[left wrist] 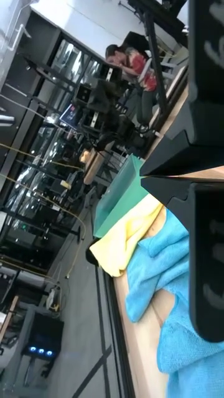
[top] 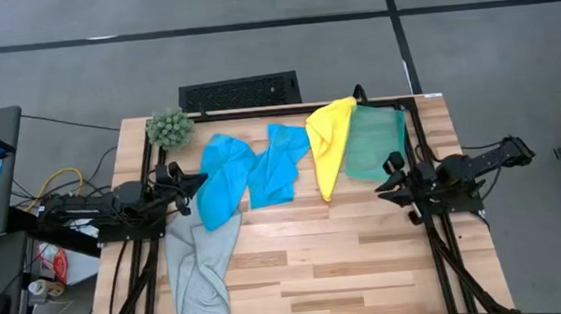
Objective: Fold microfiber towels
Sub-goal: Fold the blue microfiber cloth
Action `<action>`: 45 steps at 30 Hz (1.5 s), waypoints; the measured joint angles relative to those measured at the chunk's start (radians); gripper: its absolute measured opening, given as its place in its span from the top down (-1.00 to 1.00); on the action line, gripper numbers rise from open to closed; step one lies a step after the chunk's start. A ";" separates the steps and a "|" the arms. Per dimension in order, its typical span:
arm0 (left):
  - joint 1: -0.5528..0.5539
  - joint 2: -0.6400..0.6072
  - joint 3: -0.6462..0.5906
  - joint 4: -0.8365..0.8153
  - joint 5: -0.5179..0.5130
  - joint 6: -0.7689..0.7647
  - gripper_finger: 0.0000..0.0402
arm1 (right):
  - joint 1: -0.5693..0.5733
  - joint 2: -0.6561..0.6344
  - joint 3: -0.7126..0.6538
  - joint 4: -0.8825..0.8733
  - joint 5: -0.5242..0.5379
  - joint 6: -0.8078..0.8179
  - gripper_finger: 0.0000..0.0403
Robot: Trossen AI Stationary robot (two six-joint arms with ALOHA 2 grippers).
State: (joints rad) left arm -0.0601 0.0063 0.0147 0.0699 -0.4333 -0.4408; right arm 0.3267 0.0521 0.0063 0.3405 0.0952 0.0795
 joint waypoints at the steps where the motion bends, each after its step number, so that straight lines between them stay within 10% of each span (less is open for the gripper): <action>1: 0.000 0.000 0.000 0.001 0.000 -0.001 0.98 | 0.000 0.000 0.000 0.009 0.000 0.000 0.55; 15: 0.000 0.000 0.000 0.058 -0.035 -0.035 0.94 | -0.011 0.000 0.000 0.086 0.191 -0.033 0.55; 27: -0.001 0.000 0.008 0.211 0.061 0.041 0.26 | -0.095 0.039 0.069 0.117 0.363 -0.170 0.55; 36: -0.001 0.120 0.211 -0.037 0.275 0.044 0.06 | -0.149 0.277 0.225 0.034 0.360 -0.195 0.55; 45: -0.001 0.498 0.365 -0.493 0.272 0.137 0.05 | -0.159 0.526 0.283 0.005 0.359 -0.193 0.48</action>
State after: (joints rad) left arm -0.0608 0.5046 0.3799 -0.4229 -0.1617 -0.3033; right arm 0.1677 0.5779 0.2893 0.3452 0.4541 -0.1131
